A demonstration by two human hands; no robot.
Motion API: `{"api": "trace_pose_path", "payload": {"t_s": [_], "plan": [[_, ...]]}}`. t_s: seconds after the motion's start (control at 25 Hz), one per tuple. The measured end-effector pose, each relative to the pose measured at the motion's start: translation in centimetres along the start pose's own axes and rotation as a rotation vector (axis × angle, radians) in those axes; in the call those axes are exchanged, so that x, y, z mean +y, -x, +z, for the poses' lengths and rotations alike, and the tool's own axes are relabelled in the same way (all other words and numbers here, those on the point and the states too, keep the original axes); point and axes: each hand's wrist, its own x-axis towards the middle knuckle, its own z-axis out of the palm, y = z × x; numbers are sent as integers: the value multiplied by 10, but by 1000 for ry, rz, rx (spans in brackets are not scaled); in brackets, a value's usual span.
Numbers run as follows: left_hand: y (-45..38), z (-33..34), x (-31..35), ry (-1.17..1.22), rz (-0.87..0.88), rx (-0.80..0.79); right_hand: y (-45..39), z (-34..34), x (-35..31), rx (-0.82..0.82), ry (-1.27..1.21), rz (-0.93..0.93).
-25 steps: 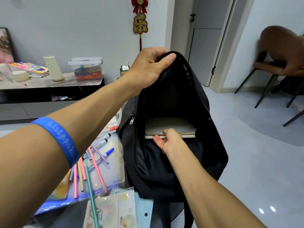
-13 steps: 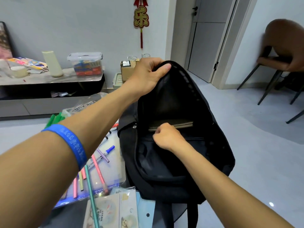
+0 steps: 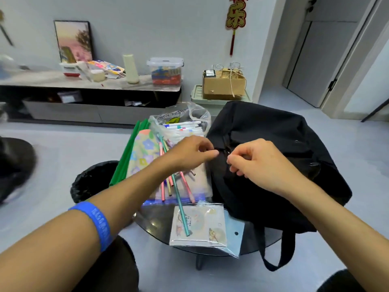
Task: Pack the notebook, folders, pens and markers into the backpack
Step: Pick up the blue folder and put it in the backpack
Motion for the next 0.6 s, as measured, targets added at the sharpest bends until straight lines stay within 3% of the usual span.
{"api": "trace_pose_path", "payload": {"t_s": [0.12,0.2,0.28,0.36,0.48,0.6], "plan": [[21,-30,-28,-250,-104,52,-17,23,-9,-91,40,-47],[33,-38,-42,-287,-112,85,-26,40,-12,-226,67,-52],[42,-42,-53,-431,-77,248,-30,59,-15,-331,104,-44],[48,-49,-69,-594,-153,401,-27,78,-16,-362,154,-67],[54,-57,-93,-486,-475,284,-16,103,-17,-382,221,-138],[53,-51,-102,-418,-444,177,-8,116,-18,-331,277,-183]]}}
